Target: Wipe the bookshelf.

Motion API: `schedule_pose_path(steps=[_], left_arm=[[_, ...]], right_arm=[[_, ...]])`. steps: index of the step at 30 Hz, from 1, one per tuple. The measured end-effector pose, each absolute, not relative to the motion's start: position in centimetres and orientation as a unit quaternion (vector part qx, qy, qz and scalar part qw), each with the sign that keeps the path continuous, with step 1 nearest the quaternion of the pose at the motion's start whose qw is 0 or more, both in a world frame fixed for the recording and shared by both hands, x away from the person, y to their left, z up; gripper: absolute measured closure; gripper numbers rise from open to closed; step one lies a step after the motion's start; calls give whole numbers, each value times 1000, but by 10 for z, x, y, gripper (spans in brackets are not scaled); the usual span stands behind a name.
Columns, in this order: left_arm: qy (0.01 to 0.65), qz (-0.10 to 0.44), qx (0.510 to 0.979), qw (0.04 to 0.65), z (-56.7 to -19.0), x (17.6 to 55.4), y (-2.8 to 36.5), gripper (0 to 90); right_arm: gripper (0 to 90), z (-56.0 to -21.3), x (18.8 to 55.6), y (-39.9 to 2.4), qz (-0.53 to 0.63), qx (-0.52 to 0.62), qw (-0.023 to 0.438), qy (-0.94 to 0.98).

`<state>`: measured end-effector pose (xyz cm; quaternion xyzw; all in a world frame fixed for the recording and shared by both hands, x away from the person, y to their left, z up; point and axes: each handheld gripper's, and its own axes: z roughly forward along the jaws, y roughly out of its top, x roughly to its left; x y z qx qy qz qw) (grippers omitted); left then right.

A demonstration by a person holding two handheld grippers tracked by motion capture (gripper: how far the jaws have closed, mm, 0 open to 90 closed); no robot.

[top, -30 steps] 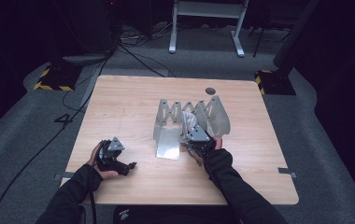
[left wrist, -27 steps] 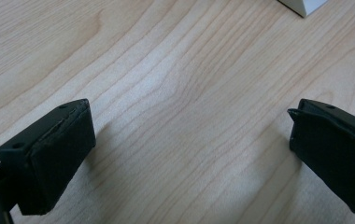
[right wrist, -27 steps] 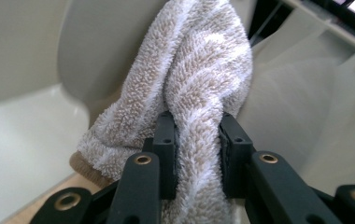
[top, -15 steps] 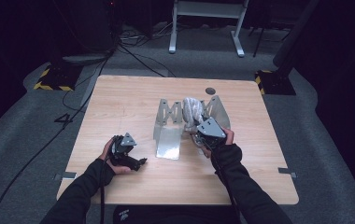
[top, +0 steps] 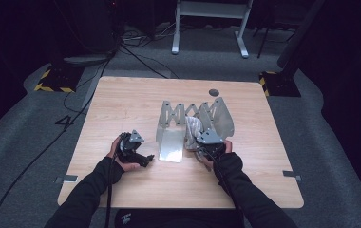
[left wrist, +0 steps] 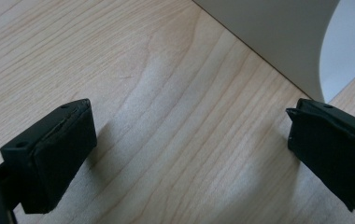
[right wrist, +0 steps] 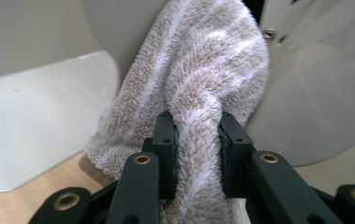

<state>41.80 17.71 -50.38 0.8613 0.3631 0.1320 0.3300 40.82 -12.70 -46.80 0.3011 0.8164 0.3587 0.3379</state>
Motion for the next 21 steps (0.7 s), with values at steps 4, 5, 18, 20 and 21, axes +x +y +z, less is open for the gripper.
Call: schedule_pose_path(steps=[4, 5, 18, 20, 21], left_arm=[[361, 133, 862, 330, -504, 419, 174, 17], [361, 133, 862, 330, -504, 419, 174, 17], [356, 132, 864, 332, -503, 418, 172, 33], [356, 131, 863, 334, -504, 418, 171, 33], [355, 133, 863, 333, -503, 419, 170, 33]], right_arm=[[727, -470, 401, -120, 367, 278, 313, 831], [727, -470, 401, -120, 367, 278, 313, 831], [725, -424, 386, -129, 433, 270, 333, 793], [725, -420, 384, -131, 441, 270, 340, 785], [725, -417, 384, -130, 442, 267, 337, 787]])
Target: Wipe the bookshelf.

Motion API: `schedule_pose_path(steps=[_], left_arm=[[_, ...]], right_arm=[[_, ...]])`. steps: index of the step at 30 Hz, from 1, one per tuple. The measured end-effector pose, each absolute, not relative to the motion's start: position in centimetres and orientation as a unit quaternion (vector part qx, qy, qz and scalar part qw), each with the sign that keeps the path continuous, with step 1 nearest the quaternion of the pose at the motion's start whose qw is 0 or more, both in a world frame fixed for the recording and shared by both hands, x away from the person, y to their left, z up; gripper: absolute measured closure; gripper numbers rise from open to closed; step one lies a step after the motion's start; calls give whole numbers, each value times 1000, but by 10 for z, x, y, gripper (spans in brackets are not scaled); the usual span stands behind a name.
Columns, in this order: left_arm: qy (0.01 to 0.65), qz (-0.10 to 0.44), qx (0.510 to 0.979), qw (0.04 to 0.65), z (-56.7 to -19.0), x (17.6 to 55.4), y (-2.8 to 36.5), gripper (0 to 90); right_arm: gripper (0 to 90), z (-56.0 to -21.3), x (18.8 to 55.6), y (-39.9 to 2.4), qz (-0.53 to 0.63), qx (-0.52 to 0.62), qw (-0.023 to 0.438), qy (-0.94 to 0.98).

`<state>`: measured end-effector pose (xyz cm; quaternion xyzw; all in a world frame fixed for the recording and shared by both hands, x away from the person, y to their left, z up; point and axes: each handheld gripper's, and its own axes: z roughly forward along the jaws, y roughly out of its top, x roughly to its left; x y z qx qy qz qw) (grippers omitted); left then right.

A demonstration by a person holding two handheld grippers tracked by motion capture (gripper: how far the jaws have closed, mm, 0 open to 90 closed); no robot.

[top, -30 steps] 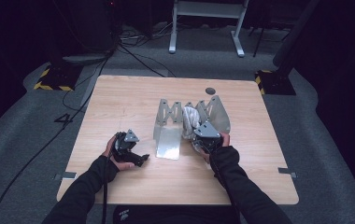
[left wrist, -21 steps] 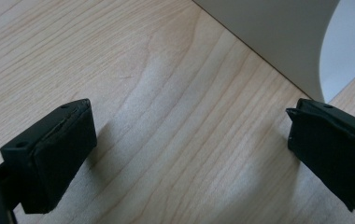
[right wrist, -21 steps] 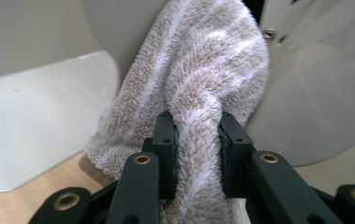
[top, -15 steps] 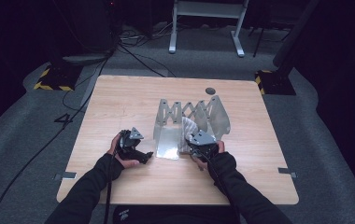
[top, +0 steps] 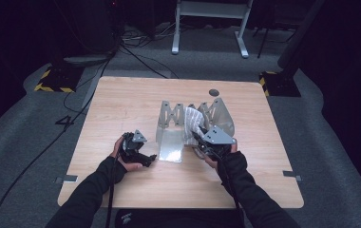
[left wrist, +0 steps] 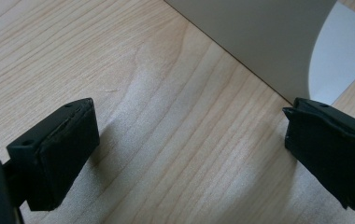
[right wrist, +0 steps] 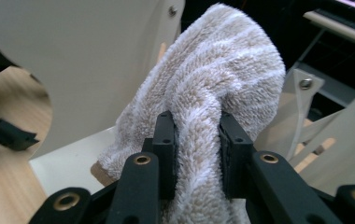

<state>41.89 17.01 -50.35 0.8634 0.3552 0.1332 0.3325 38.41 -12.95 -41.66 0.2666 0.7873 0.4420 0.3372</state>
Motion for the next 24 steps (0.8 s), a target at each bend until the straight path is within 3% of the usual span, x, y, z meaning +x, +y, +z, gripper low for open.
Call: schedule_pose_path(steps=[13, 18, 24], left_arm=[[352, 132, 865, 334, -503, 420, 162, 53], [353, 131, 864, 336, -503, 418, 157, 53], [340, 127, 868, 338, -503, 417, 145, 53]], right_arm=[[724, -477, 376, -105, 358, 232, 258, 867], [724, -467, 366, -108, 373, 227, 242, 867], [723, -424, 366, -126, 439, 249, 291, 813]])
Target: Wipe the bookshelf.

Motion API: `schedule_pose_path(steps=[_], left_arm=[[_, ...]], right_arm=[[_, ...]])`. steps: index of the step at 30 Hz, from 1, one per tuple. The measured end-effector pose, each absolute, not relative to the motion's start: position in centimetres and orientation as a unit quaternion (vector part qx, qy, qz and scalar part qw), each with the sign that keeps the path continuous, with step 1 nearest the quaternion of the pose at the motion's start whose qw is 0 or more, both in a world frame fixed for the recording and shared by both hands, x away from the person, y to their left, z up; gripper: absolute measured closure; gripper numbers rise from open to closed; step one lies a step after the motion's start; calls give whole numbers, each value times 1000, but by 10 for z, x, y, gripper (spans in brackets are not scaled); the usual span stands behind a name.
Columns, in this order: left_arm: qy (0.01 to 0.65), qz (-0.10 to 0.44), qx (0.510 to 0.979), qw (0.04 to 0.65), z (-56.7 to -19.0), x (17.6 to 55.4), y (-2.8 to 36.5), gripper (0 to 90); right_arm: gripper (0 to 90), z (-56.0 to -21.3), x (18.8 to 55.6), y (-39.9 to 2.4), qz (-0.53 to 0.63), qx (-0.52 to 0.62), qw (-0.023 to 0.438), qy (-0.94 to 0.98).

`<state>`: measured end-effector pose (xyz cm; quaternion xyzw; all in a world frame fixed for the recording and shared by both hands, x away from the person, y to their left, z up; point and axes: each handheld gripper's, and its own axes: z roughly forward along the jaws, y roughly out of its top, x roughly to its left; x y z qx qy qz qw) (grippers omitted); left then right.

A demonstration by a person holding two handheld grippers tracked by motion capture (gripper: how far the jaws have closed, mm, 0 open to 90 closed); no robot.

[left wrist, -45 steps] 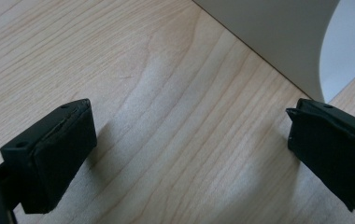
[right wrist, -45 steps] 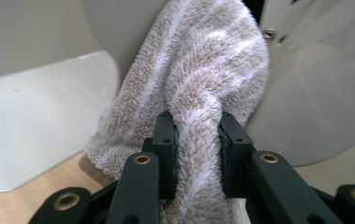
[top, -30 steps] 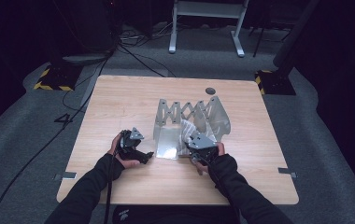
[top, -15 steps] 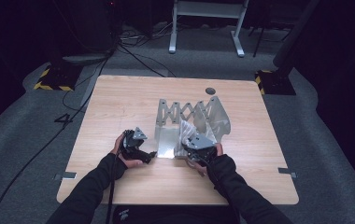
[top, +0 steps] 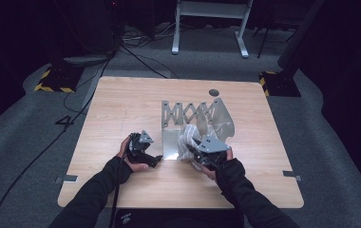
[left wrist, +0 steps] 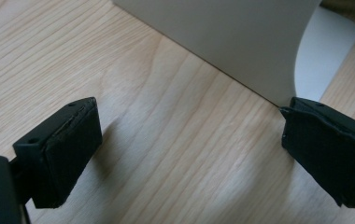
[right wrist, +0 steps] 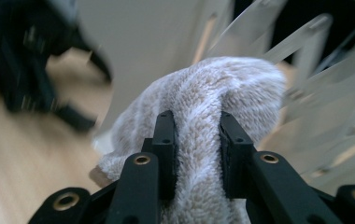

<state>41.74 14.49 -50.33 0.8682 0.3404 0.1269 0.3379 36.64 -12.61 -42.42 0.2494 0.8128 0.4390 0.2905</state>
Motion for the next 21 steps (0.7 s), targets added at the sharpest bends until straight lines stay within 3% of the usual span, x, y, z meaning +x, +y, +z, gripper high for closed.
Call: schedule_pose_path(steps=[4, 9, 21], left_arm=[[323, 120, 876, 339, -503, 415, 128, 49], [315, 117, 879, 339, -503, 414, 122, 50], [306, 115, 881, 342, -503, 403, 135, 53]], right_arm=[[723, -400, 365, -138, 478, 262, 325, 773], [722, -392, 363, -138, 485, 257, 331, 767], [719, -470, 375, -105, 364, 245, 263, 859]])
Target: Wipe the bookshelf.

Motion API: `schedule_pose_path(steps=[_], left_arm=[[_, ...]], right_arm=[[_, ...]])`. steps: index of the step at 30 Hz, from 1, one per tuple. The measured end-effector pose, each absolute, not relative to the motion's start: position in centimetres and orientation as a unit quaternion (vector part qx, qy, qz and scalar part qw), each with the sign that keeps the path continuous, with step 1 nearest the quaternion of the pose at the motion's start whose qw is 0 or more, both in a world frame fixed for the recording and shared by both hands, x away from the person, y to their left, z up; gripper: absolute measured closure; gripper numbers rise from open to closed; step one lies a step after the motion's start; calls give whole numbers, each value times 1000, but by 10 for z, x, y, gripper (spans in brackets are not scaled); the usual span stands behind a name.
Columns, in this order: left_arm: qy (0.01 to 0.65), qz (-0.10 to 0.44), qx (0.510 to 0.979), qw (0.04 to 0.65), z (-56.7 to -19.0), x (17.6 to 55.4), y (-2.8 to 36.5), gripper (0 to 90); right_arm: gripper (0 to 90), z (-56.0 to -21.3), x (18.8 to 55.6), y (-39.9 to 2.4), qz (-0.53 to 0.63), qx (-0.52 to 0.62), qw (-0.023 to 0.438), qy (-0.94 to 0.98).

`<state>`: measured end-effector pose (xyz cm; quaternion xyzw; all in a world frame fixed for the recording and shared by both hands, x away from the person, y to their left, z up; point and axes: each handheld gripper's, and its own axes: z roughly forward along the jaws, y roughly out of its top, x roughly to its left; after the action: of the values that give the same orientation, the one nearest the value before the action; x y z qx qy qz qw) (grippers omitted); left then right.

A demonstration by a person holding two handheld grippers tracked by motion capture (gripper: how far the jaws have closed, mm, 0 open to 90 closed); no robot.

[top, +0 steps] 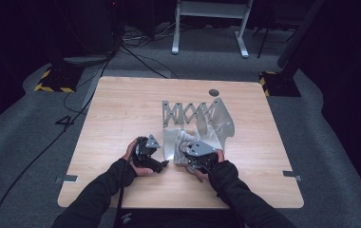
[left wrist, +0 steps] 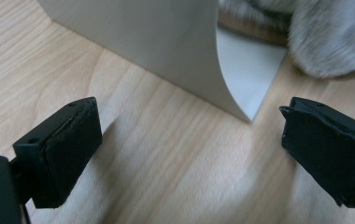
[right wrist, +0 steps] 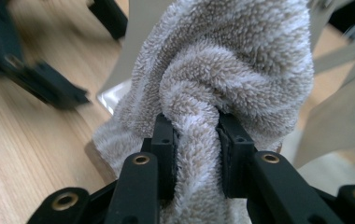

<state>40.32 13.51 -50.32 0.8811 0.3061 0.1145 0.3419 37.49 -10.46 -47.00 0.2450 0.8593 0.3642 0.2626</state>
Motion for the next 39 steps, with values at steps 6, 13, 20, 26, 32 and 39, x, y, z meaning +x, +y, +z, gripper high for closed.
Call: schedule_pose_path(steps=[6, 13, 20, 26, 32, 39], left_arm=[[304, 108, 882, 344, -503, 391, 152, 53], [304, 111, 882, 342, -504, 369, 192, 52], [325, 117, 875, 340, -504, 358, 223, 52], [345, 125, 867, 336, -504, 352, 243, 52], [345, 125, 867, 337, -504, 353, 244, 51], [346, 125, 866, 337, -504, 353, 243, 46]], right_arm=[[720, -464, 371, -102, 380, 244, 262, 853], [723, -421, 355, -100, 448, 230, 297, 812], [722, -375, 355, -95, 491, 228, 331, 773], [720, -368, 364, -78, 476, 237, 344, 774], [719, -396, 373, -66, 452, 240, 336, 790], [718, -433, 381, -61, 423, 256, 326, 806]])
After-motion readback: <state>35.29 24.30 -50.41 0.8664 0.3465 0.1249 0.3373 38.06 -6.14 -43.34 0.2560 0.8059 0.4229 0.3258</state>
